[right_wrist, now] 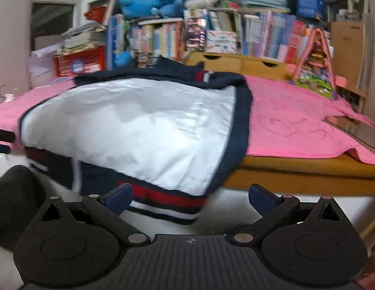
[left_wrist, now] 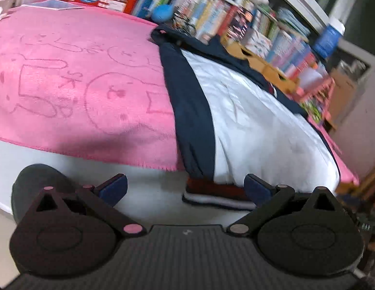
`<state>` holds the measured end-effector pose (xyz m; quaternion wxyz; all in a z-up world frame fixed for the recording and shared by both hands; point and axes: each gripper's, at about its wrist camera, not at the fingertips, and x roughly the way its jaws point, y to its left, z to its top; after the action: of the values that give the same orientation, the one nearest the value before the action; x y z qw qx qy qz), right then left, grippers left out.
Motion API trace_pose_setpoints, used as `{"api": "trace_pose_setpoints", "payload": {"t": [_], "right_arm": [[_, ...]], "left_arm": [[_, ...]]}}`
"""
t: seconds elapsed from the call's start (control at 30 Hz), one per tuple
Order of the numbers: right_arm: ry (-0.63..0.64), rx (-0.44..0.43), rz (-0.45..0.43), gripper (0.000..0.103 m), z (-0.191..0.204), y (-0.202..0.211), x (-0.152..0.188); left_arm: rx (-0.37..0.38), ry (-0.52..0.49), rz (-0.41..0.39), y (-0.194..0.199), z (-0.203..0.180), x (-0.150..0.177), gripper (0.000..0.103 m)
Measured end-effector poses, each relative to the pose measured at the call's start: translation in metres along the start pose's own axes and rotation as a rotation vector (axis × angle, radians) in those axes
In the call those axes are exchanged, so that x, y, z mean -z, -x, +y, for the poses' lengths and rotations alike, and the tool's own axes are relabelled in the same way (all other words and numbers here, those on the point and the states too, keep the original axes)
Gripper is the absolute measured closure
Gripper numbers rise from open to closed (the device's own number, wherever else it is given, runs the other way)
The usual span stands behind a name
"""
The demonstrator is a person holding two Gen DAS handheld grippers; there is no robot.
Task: Fold clothes
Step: 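Grasp the striped hem band with both grippers and pull it straight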
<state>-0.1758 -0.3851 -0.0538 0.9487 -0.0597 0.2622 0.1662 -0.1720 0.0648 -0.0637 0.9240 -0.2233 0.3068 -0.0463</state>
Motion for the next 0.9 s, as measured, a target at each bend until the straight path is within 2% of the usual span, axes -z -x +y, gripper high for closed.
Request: {"api": "trace_pose_setpoints", "payload": {"t": [0.07,0.13,0.17,0.2,0.27,0.3,0.47,0.53,0.57,0.6,0.63,0.7,0.73,0.83,0.9], "right_arm": [[-0.010,-0.043,0.011,0.001,0.001,-0.005,0.000],[-0.038,-0.104,0.031,0.017,0.003,-0.010,-0.001],[-0.060,-0.141,0.046,0.042,0.004,-0.012,-0.002],[-0.088,-0.178,0.068,0.068,0.004,-0.013,-0.004],[-0.134,-0.230,0.084,0.085,0.006,-0.010,-0.010],[-0.140,-0.252,0.068,0.086,0.008,-0.004,-0.013],[-0.117,-0.317,-0.073,0.087,0.021,0.020,-0.059],[-0.082,-0.286,-0.081,0.087,0.024,0.019,-0.075],[-0.046,-0.268,-0.065,0.087,0.025,0.017,-0.078],[-0.024,-0.254,-0.060,0.084,0.024,0.017,-0.076],[-0.007,-0.242,-0.056,0.080,0.021,0.018,-0.073],[-0.066,-0.248,-0.030,0.053,0.006,0.016,-0.057],[-0.111,-0.231,-0.012,0.048,-0.004,0.015,-0.046],[-0.227,-0.161,0.043,0.047,-0.030,0.010,-0.013],[-0.271,-0.177,0.061,0.047,-0.037,0.001,-0.006]], "left_arm": [[0.023,-0.012,-0.006,-0.004,-0.006,0.002,0.003],[0.054,-0.047,0.003,-0.005,-0.016,0.003,0.016],[0.074,-0.072,0.009,-0.004,-0.022,0.004,0.023],[0.095,-0.099,0.016,-0.002,-0.028,0.005,0.035],[0.154,-0.162,0.002,0.008,-0.041,0.005,0.038],[0.185,-0.194,-0.007,0.013,-0.048,0.005,0.042],[0.212,-0.396,-0.120,0.027,-0.095,-0.024,0.042],[0.159,-0.469,-0.122,0.023,-0.107,-0.031,0.043],[0.132,-0.504,-0.123,0.022,-0.109,-0.030,0.040],[0.108,-0.528,-0.138,0.025,-0.107,-0.027,0.031],[0.090,-0.531,-0.150,0.028,-0.101,-0.021,0.015],[0.088,-0.485,-0.124,0.032,-0.081,-0.009,0.006],[0.075,-0.442,-0.098,0.031,-0.070,-0.005,0.006],[0.025,-0.297,-0.014,0.025,-0.040,0.005,0.006],[0.022,-0.219,0.009,0.017,-0.027,0.006,0.006]]}}
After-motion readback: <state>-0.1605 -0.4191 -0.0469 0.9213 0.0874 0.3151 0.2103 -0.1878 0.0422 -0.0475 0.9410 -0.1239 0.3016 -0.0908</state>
